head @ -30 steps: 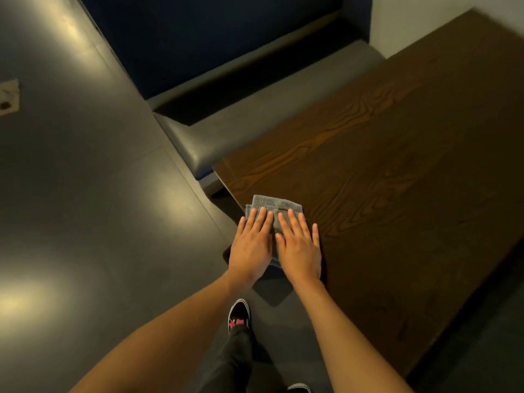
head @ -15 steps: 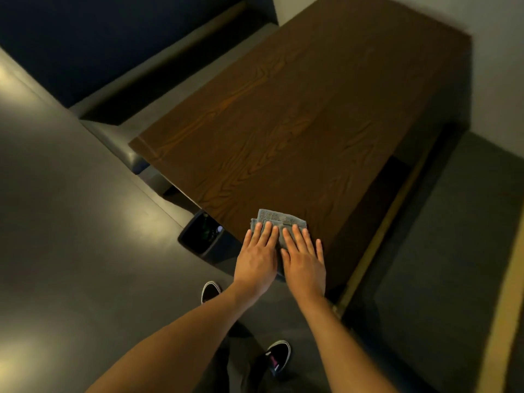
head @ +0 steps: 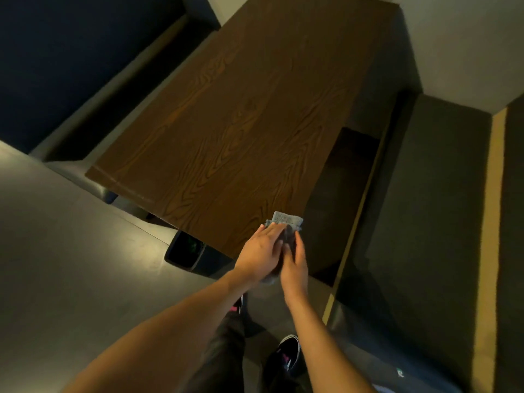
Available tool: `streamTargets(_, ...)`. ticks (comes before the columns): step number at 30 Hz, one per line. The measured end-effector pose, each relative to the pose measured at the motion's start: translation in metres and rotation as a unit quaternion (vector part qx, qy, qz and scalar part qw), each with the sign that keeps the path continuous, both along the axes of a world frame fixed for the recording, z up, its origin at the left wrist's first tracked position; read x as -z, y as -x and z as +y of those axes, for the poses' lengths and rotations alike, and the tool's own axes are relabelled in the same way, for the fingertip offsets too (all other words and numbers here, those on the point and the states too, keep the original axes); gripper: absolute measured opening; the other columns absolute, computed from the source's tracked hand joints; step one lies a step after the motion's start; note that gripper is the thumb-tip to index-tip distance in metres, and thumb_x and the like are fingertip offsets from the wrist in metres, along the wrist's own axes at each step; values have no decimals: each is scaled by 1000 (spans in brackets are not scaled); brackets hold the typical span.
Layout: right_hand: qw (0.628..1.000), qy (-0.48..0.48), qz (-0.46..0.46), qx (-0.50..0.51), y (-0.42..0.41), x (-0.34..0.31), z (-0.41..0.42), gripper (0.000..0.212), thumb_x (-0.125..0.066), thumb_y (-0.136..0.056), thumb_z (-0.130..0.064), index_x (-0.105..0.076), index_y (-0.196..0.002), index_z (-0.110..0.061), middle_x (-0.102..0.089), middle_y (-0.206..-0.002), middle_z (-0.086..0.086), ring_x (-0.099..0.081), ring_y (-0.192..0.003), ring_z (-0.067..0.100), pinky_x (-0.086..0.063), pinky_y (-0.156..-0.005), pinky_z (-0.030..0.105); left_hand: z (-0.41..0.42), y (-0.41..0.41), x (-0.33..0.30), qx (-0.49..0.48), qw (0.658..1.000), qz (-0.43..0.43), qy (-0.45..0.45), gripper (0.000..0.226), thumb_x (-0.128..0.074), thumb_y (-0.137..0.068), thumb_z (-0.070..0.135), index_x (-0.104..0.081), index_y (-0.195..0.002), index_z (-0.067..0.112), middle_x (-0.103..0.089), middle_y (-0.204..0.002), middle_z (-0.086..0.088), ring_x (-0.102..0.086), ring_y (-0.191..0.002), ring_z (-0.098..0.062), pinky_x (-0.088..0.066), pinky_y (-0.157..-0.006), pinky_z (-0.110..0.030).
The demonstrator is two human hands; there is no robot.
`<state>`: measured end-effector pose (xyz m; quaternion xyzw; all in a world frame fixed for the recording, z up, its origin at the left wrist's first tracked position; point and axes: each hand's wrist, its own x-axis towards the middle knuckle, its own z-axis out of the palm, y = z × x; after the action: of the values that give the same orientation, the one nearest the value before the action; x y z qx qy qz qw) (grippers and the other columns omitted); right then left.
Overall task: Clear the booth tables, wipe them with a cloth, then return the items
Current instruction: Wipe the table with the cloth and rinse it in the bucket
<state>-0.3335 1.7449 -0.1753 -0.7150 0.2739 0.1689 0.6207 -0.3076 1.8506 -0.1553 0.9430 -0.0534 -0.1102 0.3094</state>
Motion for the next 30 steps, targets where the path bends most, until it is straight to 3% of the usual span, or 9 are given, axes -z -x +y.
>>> streamTargets(3, 999, -2, -16, 49, -5, 6, 15, 57, -49, -104, -26, -26, -155, -30, -44, -152, 6, -46, -137, 26, -43, -102, 36, 14, -20, 3, 39, 999, -20, -28, 48, -49, -103, 19, -42, -151, 23, -45, -154, 1, -34, -146, -13, -10, -123, -31)
streamTargets(8, 994, 82, -34, 71, -41, 17, 30, 64, -47, -104, -21, -15, -159, -27, -38, -158, 5, -43, -141, 25, -40, -110, 42, 32, -70, 12, 1, 997, -23, -67, 46, -46, -105, 25, -45, -150, 19, -41, -157, -5, -29, -149, -22, -21, -125, -43)
streamTargets(13, 982, 169, -38, 80, -101, 16, 24, 59, -42, -106, -24, -15, -159, -23, -38, -158, 6, -46, -138, 25, -41, -108, 37, 31, -129, 15, 55, 994, -12, -89, 49, -41, -106, 29, -38, -154, 20, -31, -163, -5, -17, -154, -23, -11, -126, -42)
streamTargets(17, 973, 218, -32, 74, -155, 18, 12, 59, -39, -107, -30, -12, -160, -26, -38, -158, 4, -48, -137, 25, -42, -108, 41, 20, -172, 20, 89, 991, -22, -99, 50, -37, -107, 31, -35, -156, 21, -26, -165, -4, -10, -156, -23, -4, -127, -44)
streamTargets(30, 975, 192, -40, 103, -257, 28, -23, 54, -34, -108, -34, -17, -159, -31, -45, -153, 4, -51, -133, 23, -46, -107, 43, -22, -286, 28, 92, 991, -49, -82, 50, -36, -107, 32, -34, -156, 19, -24, -166, -5, -8, -156, -22, 1, -125, -38)
